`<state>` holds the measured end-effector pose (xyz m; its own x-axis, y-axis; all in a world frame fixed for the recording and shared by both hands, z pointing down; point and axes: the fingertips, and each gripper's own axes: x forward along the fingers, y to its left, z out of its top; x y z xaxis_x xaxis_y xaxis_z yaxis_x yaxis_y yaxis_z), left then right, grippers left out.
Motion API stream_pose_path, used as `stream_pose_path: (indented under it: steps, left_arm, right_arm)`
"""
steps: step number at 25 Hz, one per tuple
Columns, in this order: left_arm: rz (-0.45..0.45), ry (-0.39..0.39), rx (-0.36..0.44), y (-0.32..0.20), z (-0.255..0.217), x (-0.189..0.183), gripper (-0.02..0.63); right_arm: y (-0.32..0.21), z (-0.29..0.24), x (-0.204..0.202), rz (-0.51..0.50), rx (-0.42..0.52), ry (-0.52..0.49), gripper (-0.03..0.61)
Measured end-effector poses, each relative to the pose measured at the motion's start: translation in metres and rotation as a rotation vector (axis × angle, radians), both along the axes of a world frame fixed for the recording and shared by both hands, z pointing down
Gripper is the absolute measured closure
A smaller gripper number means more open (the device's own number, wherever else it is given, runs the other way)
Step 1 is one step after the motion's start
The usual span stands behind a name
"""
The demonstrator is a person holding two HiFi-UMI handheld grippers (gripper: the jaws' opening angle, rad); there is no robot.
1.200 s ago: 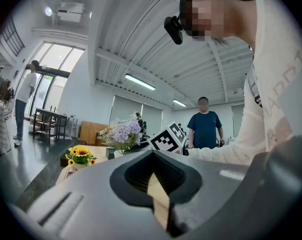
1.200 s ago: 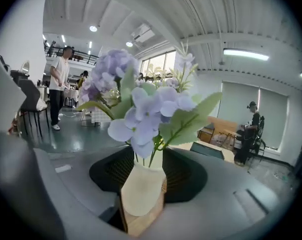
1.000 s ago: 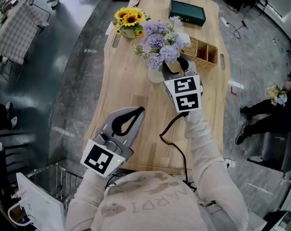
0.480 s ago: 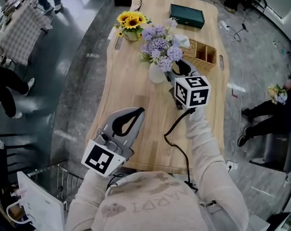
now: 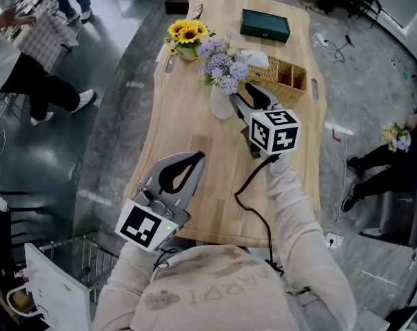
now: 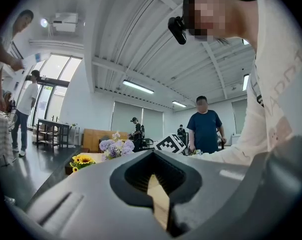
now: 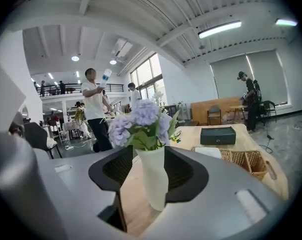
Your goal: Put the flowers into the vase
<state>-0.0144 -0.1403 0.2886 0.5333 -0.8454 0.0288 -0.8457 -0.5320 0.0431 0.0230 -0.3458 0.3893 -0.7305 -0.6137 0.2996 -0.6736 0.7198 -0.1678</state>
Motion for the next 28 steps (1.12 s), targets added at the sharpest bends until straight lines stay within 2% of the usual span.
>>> stream_pose_path:
  steps: [4,12,21,28]
  left_arm:
    - [-0.018,-0.011,0.015,0.004,-0.004,0.0,0.614]
    - [-0.014,-0.004,0.051,0.013,-0.017,-0.002,0.614]
    - [0.027,-0.003,0.07,0.033,-0.029,-0.012,0.614]
    - [0.059,0.0,0.064,0.057,-0.033,-0.029,0.614]
  right_arm:
    - [0.025,-0.019,0.001,-0.034,0.066,-0.043,0.4]
    - [0.107,-0.078,-0.006,-0.142,0.181,-0.173,0.526]
    - [0.2,-0.118,-0.017,-0.209,0.218,-0.249,0.529]
    - [0.244,-0.121,-0.026,-0.173,0.238,-0.243,0.531]
